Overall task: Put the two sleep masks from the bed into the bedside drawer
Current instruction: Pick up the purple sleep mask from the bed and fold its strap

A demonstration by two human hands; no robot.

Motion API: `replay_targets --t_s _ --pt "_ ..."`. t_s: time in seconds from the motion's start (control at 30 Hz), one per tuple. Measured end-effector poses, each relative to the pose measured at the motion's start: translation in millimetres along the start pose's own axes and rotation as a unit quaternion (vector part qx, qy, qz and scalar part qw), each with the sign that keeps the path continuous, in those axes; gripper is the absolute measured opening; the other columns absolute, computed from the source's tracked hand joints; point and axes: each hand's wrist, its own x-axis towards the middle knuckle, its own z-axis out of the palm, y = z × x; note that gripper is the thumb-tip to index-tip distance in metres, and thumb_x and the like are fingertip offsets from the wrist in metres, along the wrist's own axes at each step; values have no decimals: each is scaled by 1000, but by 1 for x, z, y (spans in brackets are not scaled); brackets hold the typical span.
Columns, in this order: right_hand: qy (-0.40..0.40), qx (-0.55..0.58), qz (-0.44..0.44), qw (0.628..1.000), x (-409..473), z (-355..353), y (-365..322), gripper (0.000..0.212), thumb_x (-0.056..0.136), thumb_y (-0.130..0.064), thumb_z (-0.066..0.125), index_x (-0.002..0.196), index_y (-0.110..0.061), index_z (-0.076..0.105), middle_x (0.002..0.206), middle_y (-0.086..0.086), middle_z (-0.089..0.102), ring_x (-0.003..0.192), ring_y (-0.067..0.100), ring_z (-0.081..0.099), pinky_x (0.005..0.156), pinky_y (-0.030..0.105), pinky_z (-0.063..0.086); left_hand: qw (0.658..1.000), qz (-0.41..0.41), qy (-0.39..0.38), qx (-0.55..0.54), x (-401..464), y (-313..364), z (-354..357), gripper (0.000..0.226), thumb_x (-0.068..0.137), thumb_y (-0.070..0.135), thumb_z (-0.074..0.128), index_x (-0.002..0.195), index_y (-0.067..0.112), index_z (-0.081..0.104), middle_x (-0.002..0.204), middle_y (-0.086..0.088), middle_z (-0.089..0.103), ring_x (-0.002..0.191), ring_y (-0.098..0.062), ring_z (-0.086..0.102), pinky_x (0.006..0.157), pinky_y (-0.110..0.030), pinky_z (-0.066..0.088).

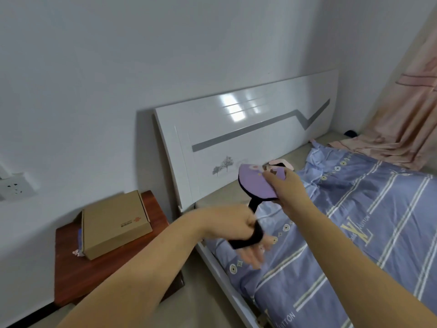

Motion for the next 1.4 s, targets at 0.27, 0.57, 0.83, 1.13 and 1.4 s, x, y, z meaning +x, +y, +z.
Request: replay_targets --t_s 0.27,0.57,0.83,1.13,1.4 --pt "-244 132 130 952 -9 -3 1 30 93 -12 51 63 -9 54 51 0 45 35 5 29 28 13 24 866 61 394 302 18 -9 -17 58 92 20 52 144 10 28 156 -10 13 144 -22 14 117 -31 13" --pt "-453 -26 36 890 -17 -7 -9 21 82 -7 52 98 -22 55 75 -7 73 78 3 69 64 13 53 803 319 298 406 -17 11 7 23 88 26 57 101 18 74 133 -7 59 135 -26 41 119 -34 15" --pt "-447 -118 -90 882 -22 17 -12 18 84 -2 50 87 -16 60 79 5 60 69 11 57 63 17 48 840 288 285 361 -28 1 11 16 86 8 62 97 10 74 109 -9 73 108 -21 65 96 -38 50" --pt "-301 -10 -27 953 -10 10 19 23 95 -4 43 83 -11 61 69 11 58 60 21 48 54 27 38 782 251 464 332 -37 -41 12 26 85 6 52 103 -1 71 108 -14 72 106 -26 67 96 -32 51" --pt "-458 91 122 876 9 15 26 26 90 -31 53 98 -17 73 80 -2 73 63 9 63 55 19 52 838 176 480 191 -29 -86 18 48 71 -21 52 97 12 75 136 -2 40 135 -16 28 119 -27 19"
